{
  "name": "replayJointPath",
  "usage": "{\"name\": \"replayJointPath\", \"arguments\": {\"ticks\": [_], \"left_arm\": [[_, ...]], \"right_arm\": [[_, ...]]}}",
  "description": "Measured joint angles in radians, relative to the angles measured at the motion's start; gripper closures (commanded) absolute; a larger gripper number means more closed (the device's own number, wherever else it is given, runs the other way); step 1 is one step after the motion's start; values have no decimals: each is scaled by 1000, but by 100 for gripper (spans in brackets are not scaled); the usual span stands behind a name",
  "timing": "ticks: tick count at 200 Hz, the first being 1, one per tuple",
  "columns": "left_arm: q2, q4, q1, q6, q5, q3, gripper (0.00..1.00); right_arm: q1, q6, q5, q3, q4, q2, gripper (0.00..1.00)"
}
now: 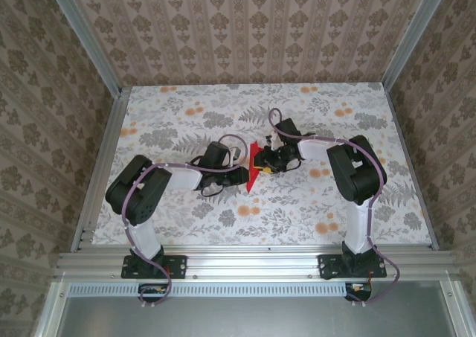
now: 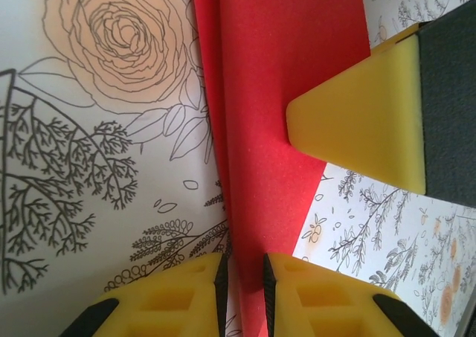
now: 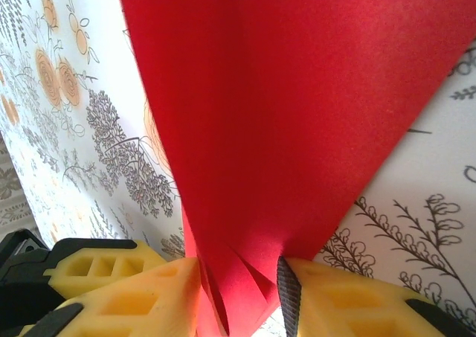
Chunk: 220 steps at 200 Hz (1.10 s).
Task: Fold a paper plane with a square sheet of paper (pick it up from the middle)
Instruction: Fold the wing for the fifth time at the center of the table.
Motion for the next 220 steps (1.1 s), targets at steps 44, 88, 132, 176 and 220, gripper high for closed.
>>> {"name": "replayJointPath", "arguments": {"ticks": [44,88,132,176,220], "left_arm": [[6,42,0,-34,40,1,77],[28,67,0,-59,59,9,77],[34,67,0,-67,51,11,76],[12,44,-7,-47,-11,7,68],[-88,7,-75,-7,-130,-38,63]], "right_arm": [[0,0,-5,2,0,1,60],[0,1,-6,4,-3,3,60],[0,0,-6,14,-18,7,60],[0,0,-6,17,-22,8,60],[0,0,-6,21,-29,11,60]]}}
